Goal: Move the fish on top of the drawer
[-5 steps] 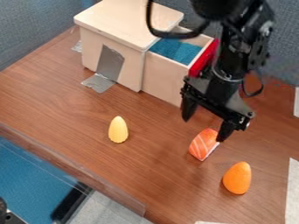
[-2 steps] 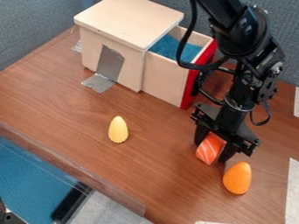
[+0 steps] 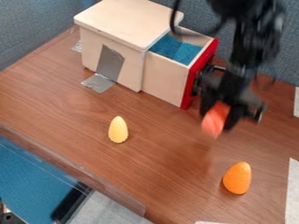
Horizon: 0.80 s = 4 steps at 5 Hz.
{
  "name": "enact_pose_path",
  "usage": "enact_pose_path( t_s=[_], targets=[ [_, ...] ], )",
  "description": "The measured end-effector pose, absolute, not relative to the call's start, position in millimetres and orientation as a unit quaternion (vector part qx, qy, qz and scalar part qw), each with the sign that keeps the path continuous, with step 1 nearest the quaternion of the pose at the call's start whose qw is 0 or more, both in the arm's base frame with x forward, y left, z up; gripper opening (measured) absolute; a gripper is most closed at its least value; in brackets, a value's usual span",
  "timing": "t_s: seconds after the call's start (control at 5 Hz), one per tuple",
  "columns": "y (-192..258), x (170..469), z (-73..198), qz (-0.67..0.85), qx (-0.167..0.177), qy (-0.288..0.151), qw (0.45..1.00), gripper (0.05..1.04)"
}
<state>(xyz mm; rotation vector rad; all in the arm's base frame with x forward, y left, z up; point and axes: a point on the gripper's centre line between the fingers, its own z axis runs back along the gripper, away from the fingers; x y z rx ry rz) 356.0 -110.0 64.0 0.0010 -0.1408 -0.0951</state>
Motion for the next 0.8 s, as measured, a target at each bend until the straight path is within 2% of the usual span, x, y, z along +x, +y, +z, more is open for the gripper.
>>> enact_pose_path(
  t_s=[0.4,0.6,0.8],
  targets=[
    [-49,393,135,0.008,-0.036,-0.111,0.993,0.574],
    [-5,414,156,0.041,-0.022,-0.135,0.990,0.574],
    [29,431,152,0.060,-0.006,-0.134,0.989,0.574]
  ],
)
